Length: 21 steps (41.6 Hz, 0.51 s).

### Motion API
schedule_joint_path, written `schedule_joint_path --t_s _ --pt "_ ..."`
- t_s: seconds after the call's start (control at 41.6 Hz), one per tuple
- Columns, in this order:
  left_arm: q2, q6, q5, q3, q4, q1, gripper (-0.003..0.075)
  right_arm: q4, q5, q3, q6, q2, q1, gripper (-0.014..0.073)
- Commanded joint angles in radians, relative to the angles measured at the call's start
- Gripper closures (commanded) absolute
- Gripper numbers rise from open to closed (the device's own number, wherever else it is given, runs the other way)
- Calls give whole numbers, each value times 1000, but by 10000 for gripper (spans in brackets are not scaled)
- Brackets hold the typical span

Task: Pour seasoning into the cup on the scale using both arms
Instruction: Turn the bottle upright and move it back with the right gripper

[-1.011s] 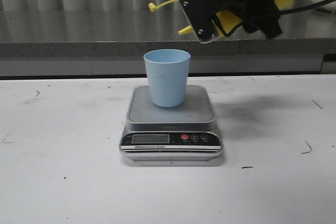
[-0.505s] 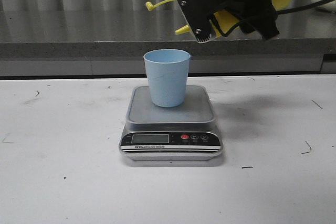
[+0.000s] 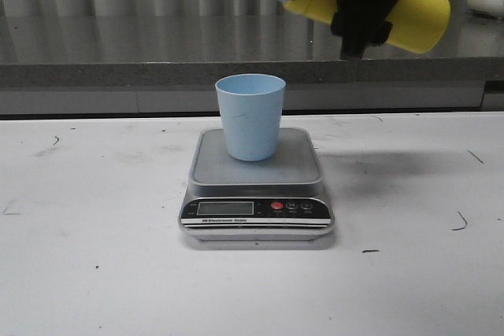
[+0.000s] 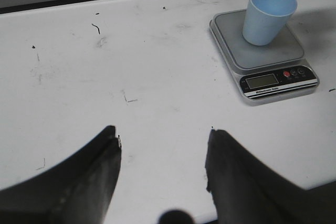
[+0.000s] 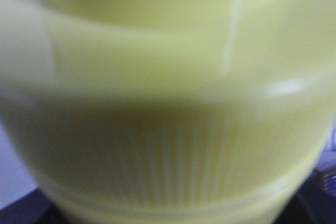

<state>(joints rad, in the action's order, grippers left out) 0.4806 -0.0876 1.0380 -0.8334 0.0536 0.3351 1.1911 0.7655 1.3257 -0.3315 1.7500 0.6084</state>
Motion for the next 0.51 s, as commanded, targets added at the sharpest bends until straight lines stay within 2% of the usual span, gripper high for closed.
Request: schedule_joint_path --t_s 0.0,0.217,0.481 --pt "7 -3 -66 -26 -2 -1 351 -22 12 38 -54 -126 -10 243" --pt "7 -3 -66 -26 -2 -1 351 -215 -81 10 -70 -273 -57 243" --pt "7 -3 -66 -26 -2 -1 351 -177 -376 -249 -247 -447 -172 243"
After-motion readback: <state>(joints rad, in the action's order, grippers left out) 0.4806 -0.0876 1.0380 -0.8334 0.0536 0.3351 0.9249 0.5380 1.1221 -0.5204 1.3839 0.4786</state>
